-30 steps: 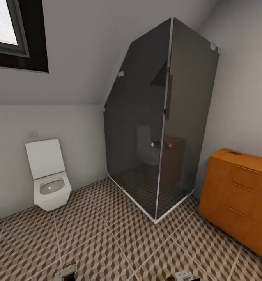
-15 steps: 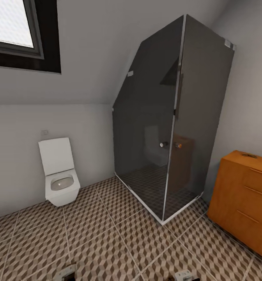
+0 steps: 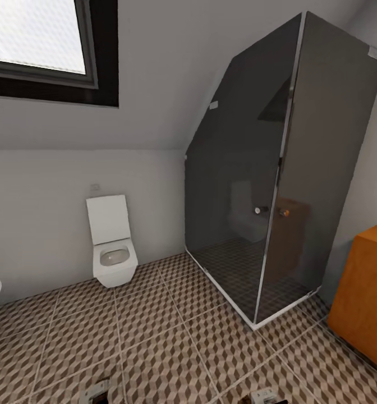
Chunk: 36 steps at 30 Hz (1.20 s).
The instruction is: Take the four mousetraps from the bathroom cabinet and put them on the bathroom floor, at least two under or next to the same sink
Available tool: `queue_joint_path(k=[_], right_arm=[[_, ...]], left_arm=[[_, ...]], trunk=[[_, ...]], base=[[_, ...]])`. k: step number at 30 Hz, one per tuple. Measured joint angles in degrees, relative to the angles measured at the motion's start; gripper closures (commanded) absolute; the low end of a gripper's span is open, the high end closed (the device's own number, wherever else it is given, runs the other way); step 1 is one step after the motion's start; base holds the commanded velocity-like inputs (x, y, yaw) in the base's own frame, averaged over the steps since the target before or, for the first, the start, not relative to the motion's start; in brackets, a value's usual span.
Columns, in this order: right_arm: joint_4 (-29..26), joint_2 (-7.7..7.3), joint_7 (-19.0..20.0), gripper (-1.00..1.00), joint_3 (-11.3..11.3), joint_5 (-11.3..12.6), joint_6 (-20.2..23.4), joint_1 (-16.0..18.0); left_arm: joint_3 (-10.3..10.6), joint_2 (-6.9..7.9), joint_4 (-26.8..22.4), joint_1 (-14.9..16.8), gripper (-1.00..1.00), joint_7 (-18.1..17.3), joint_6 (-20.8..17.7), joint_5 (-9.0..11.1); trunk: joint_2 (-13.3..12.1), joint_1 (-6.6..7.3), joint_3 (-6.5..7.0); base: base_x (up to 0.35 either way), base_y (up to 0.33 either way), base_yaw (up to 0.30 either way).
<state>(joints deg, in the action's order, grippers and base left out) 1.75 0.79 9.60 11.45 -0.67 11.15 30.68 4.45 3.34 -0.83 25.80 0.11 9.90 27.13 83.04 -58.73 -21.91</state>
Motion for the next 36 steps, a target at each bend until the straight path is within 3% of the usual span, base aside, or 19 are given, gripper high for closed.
queue_joint_path(k=[18, 36], right_arm=[[0.0, 0.00, 0.0, 1.00, 0.0, 0.0, -0.1, 0.0], [0.0, 0.00, -0.1, 1.00, 0.0, 0.0, -0.1, 0.0]], left_arm=[[0.0, 0.00, 0.0, 0.0, 1.00, 0.0, 0.0, 0.0], [0.0, 0.00, 0.0, 0.0, 1.00, 0.0, 0.0, 0.0]], trunk=[[0.0, 0.00, -0.08], [0.0, 0.00, -1.07]], base=[[0.000, 0.000, 0.268], [0.000, 0.000, 0.241]])
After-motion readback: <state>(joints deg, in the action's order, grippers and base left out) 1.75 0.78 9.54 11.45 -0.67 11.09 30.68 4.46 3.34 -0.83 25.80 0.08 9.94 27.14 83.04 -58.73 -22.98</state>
